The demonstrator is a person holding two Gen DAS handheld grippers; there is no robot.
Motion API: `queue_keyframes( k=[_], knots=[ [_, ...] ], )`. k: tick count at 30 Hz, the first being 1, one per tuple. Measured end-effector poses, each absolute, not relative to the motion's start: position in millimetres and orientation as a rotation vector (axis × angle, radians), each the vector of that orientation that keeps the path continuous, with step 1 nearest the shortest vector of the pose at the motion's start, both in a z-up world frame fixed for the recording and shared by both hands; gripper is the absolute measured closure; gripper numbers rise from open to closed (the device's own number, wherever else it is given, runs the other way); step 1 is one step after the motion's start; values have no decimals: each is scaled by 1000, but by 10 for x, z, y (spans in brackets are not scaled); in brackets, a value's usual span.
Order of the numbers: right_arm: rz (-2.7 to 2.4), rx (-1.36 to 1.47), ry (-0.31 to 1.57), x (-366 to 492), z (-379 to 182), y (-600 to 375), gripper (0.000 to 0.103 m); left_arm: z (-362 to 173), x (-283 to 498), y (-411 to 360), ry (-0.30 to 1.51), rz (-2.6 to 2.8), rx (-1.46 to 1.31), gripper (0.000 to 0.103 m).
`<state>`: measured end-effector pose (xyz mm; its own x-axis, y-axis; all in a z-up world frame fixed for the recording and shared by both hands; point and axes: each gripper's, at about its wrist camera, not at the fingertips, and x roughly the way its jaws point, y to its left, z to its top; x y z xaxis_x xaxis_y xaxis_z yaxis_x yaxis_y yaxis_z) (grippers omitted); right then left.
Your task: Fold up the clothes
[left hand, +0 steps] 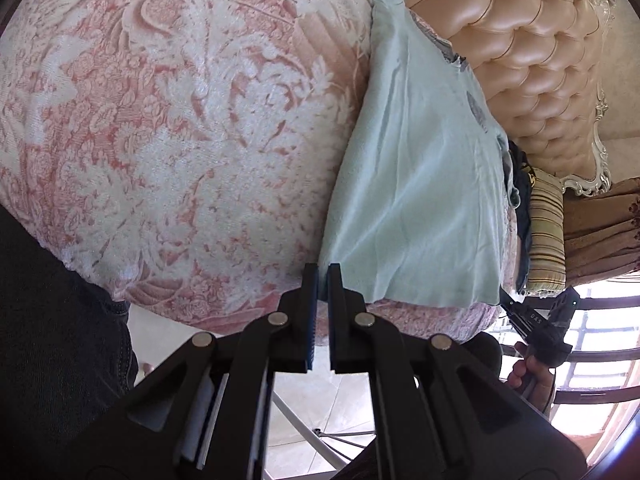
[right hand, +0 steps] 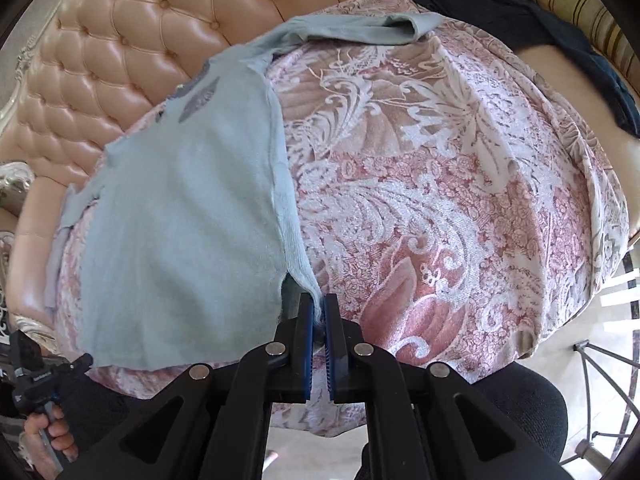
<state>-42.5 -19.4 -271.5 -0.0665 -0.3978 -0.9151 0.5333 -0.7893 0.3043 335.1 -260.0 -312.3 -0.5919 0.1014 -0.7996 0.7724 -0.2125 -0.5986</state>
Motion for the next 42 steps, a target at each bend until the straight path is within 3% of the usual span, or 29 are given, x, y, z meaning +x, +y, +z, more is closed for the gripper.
queue_keyframes(
  k=[10, 16, 17, 18, 19, 20, 21, 23, 29, 33, 37, 42],
  knots=[
    [-1939, 1617, 296, -437, -2776, -349, 98, -3205, 3413, -2652, 1653, -1849, 1020, 97],
    [-1932, 1672, 400, -460, -2744, -455, 94, -3120, 3491, -2620, 1621, -1787, 1102, 88],
    [-1927, 1688, 412, -458, -2717, -446, 86, -3095, 3520, -2606, 1613, -1769, 1120, 84],
    [-1923, 1702, 424, -455, -2689, -437, 67, -3071, 3550, -2592, 1604, -1752, 1138, 82],
    [-1922, 1701, 438, -435, -2651, -413, 56, -3033, 3588, -2576, 1593, -1742, 1149, 80],
    [-1912, 1693, 441, -397, -2593, -373, 36, -2973, 3641, -2556, 1576, -1744, 1150, 77],
    [-1903, 1685, 444, -357, -2533, -331, 30, -2903, 3689, -2530, 1556, -1749, 1152, 71],
    [-1907, 1644, 431, -252, -2368, -215, 30, -2728, 3776, -2454, 1507, -1768, 1156, 63],
    [-1913, 1484, 423, 140, -1842, -44, 25, -2173, 3913, -2278, 1334, -1888, 1087, 62],
    [-1920, 1271, 401, 478, -1406, -224, 24, -1818, 3858, -2245, 1189, -2019, 959, 39],
    [-1935, 1186, 355, 434, -1175, -367, 23, -1639, 3578, -2429, 1179, -2106, 889, 36],
    [-1859, 1103, 191, -64, -1062, -1101, 23, -1544, 2624, -3164, 1252, -2250, 828, 38]
  ],
)
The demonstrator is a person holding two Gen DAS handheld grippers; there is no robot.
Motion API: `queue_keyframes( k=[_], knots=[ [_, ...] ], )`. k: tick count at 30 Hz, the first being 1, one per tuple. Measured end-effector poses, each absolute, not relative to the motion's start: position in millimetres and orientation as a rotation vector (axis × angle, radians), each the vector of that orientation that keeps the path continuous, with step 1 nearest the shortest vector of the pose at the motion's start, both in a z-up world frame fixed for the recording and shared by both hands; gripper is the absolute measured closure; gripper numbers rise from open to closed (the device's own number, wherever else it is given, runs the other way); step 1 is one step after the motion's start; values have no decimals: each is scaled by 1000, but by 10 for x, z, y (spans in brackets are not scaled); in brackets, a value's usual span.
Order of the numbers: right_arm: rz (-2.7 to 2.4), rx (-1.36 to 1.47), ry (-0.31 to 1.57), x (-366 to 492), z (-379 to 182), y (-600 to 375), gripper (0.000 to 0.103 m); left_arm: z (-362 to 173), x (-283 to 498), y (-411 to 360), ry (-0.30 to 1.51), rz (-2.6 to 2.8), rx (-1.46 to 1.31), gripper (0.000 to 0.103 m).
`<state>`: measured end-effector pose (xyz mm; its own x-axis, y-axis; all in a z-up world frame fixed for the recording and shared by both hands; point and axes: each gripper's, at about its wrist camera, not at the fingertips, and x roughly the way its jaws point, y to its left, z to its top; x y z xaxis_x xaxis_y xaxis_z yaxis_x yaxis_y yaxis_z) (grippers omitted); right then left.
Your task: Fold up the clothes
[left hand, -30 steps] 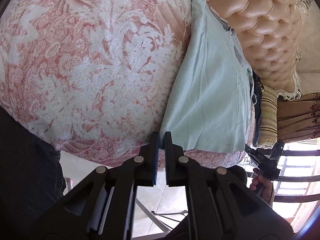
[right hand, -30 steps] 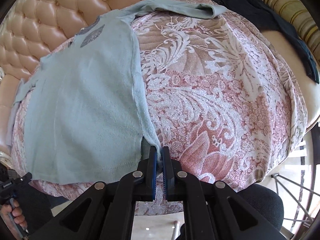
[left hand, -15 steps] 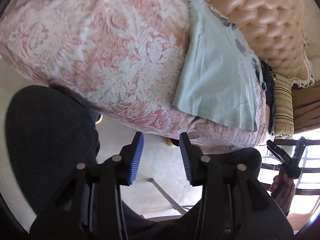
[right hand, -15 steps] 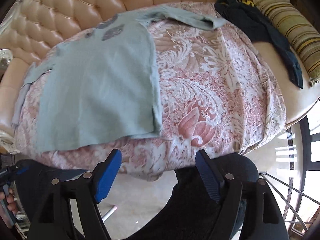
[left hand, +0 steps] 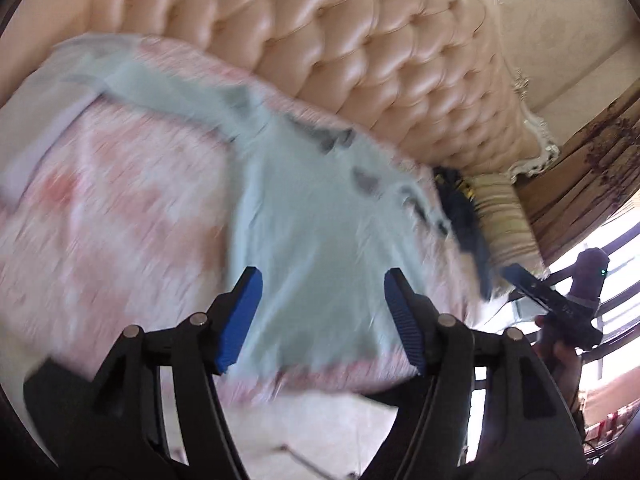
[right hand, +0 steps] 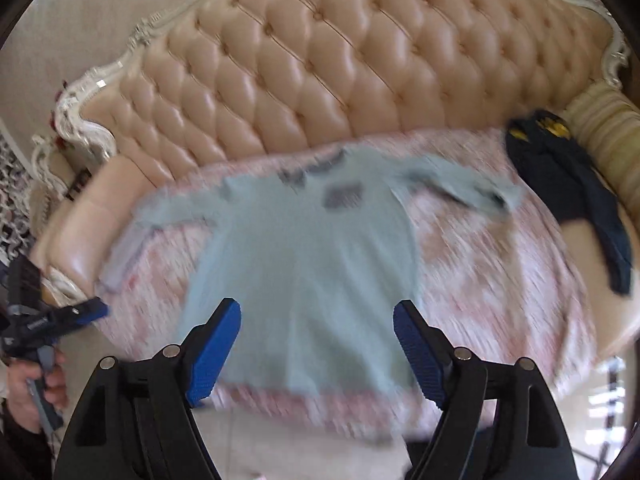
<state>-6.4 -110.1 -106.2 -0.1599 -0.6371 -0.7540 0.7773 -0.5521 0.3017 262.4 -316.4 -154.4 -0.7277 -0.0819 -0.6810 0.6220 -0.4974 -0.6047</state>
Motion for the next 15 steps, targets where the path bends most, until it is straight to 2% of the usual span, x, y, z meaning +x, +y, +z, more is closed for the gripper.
queue_keyframes(
  k=[3, 6, 8, 11, 15],
  knots=[
    [-1785, 1090, 102, -460, -1075, -1819, 23, -1726, 1884, -3830, 1336, -2253, 875, 49],
    [-1698, 1146, 69, -900, -1278, -2504, 23, -2005, 1389, -4457, 1536, -2201, 878, 49],
    [-1677, 1188, 83, -1234, -1502, -2917, 23, -2167, 1131, -4848, 1570, -2160, 899, 49],
    [-1662, 1243, 117, -1700, -1815, -3347, 23, -2309, 719, -5297, 1433, -2195, 1030, 49],
    [-1657, 1168, 362, -2073, -2091, -3718, 23, -2501, 218, -5638, 1196, -2275, 1286, 49]
  ],
)
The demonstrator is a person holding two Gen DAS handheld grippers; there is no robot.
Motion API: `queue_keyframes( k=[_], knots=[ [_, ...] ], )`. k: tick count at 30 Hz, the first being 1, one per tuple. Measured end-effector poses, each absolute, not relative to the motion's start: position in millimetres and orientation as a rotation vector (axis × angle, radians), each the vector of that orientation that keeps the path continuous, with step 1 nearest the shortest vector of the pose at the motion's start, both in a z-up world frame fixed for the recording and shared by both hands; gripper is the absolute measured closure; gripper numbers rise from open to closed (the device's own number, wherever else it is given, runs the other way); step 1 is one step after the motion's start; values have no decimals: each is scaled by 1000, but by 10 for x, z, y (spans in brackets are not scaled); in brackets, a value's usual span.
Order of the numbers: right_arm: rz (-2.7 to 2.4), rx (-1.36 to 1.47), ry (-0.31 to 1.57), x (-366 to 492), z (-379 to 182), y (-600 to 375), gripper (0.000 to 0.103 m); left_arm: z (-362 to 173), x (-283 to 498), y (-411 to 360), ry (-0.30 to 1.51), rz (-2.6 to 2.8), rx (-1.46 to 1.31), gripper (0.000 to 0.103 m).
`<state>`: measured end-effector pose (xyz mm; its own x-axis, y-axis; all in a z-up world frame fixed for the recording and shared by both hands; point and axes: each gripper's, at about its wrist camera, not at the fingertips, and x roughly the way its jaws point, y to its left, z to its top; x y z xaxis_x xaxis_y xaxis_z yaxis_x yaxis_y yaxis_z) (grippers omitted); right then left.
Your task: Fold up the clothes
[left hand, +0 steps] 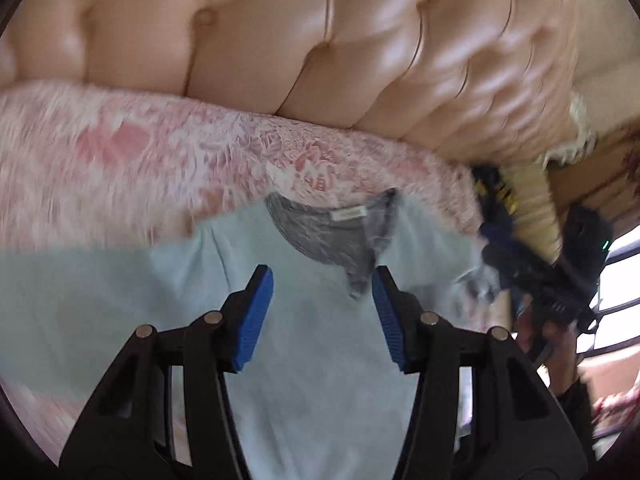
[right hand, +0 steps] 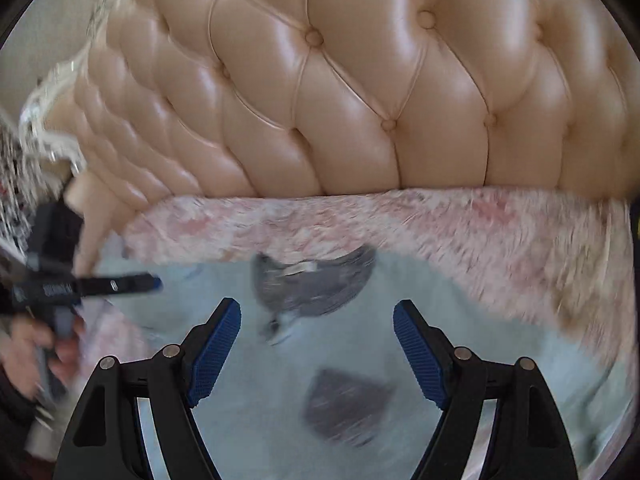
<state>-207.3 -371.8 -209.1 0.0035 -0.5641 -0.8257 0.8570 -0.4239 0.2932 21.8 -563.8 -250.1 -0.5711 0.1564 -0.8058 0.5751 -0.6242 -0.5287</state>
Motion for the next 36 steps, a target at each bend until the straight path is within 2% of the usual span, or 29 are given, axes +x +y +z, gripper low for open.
queue_keyframes(
  k=[4, 8, 19, 20, 21, 22, 26, 28, 29, 32, 33, 35, 36],
  knots=[
    [-1613, 1081, 614, -2258, -2361, -3887, 23, -2661, -142, -5686, 852, -2420, 1489, 49],
    [-1573, 983, 741, -2324, -2479, -3915, 23, -2927, -339, -5691, 657, -2470, 1659, 49],
    [-1539, 921, 755, -2403, -2611, -3932, 23, -3310, -488, -5801, 685, -2498, 1736, 49],
    [-1533, 917, 758, -2396, -2621, -3941, 23, -3313, -486, -5816, 691, -2505, 1734, 57],
    [-1526, 912, 762, -2389, -2631, -3950, 23, -3315, -484, -5831, 697, -2513, 1731, 81],
    [-1520, 907, 766, -2381, -2641, -3959, 23, -3317, -482, -5832, 687, -2519, 1734, 84],
    [-1509, 896, 779, -2366, -2696, -4014, 23, -3266, -479, -5792, 615, -2536, 1724, 86],
    [-1501, 899, 779, -2365, -2736, -4063, 23, -3249, -481, -5798, 590, -2543, 1699, 80],
    [-1496, 902, 785, -2364, -2763, -4098, 23, -3265, -483, -5808, 600, -2547, 1704, 73],
    [-1490, 910, 788, -2372, -2805, -4154, 23, -3313, -489, -5835, 631, -2557, 1717, 73],
    [-1485, 916, 782, -2379, -2819, -4168, 23, -3328, -491, -5844, 642, -2561, 1722, 76],
    [-1480, 913, 793, -2382, -2846, -4194, 23, -3321, -487, -5843, 636, -2564, 1728, 91],
    [-1477, 911, 800, -2383, -2860, -4207, 23, -3291, -462, -5834, 620, -2569, 1727, 92]
  ],
)
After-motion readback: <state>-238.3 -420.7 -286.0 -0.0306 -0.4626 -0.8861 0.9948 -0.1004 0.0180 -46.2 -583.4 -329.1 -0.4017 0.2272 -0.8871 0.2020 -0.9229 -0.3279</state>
